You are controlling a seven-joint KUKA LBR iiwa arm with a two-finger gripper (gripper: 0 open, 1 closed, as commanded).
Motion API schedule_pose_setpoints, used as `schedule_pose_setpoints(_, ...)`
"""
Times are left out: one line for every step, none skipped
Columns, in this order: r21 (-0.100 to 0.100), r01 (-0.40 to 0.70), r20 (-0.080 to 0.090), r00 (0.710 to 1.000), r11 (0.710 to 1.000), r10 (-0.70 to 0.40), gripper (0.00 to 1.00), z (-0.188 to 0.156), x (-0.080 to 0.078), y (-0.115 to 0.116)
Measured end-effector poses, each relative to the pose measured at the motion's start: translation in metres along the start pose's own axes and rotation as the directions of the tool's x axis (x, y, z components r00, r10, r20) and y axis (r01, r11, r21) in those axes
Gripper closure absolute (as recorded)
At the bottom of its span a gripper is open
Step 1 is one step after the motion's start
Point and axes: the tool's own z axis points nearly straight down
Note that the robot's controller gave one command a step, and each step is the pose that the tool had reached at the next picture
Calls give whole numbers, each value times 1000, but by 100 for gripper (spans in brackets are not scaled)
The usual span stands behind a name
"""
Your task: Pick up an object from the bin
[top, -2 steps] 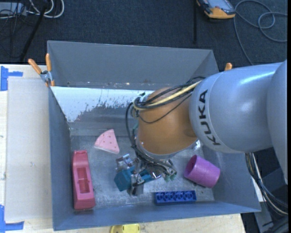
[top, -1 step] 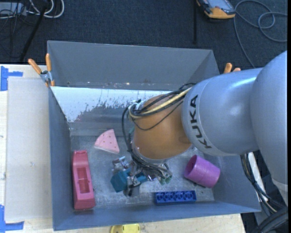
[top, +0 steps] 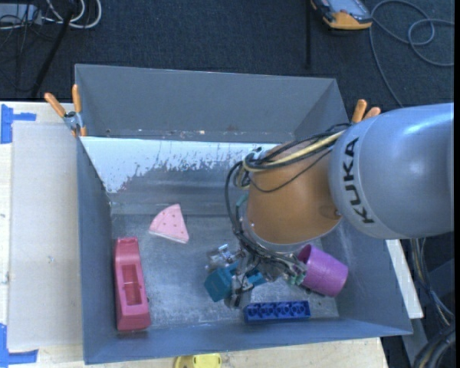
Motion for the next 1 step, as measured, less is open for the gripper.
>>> schedule_pose_setpoints(12,-40,24,999,999,40,100,14,-11,1)
